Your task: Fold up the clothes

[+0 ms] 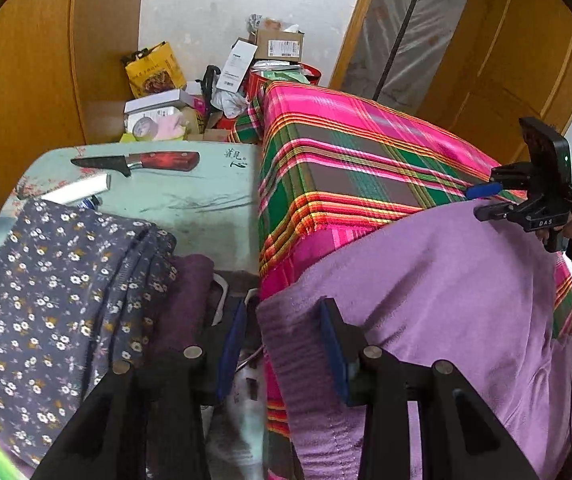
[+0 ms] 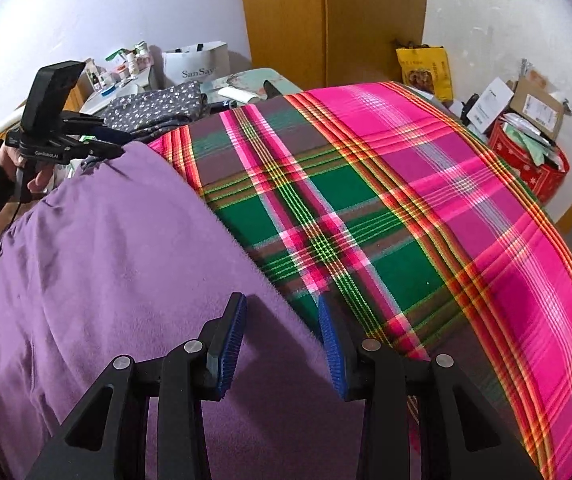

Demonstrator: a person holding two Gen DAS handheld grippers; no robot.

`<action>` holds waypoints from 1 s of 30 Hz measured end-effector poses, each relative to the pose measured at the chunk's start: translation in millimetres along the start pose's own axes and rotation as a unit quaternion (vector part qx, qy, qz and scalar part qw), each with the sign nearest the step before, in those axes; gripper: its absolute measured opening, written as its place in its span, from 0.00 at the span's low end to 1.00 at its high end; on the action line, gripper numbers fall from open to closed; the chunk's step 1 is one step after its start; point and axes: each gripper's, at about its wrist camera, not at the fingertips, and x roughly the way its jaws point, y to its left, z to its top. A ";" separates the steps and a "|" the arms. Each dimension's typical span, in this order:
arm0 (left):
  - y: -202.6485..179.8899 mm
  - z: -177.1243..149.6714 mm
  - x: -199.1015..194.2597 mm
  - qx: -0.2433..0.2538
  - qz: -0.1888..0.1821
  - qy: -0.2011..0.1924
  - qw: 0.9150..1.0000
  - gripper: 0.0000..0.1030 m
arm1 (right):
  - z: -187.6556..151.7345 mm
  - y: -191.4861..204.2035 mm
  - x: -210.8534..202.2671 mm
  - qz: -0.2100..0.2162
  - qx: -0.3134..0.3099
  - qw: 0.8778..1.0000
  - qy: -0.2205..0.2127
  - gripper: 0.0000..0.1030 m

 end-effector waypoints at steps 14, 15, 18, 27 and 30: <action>4.3 -1.7 8.0 -0.049 -0.031 0.002 0.998 0.12 | 2.8 16.8 -1.9 -0.020 -0.031 0.999 0.010 0.06; -1.4 -1.3 7.3 -0.039 -0.021 -0.001 0.999 0.08 | 2.9 18.7 -2.3 -0.023 -0.034 0.999 0.010 0.05; -18.0 0.0 3.4 -0.009 0.016 -0.009 1.000 0.03 | 3.3 24.4 -3.6 -0.031 -0.043 0.999 0.011 0.04; -36.2 0.8 -41.3 0.010 0.065 -0.075 0.995 0.02 | 5.1 45.4 -40.1 -0.065 -0.057 0.996 -0.025 0.04; -49.3 -2.0 -61.0 0.017 0.073 -0.102 0.992 0.02 | 3.9 54.0 -55.6 -0.076 -0.057 0.995 -0.039 0.04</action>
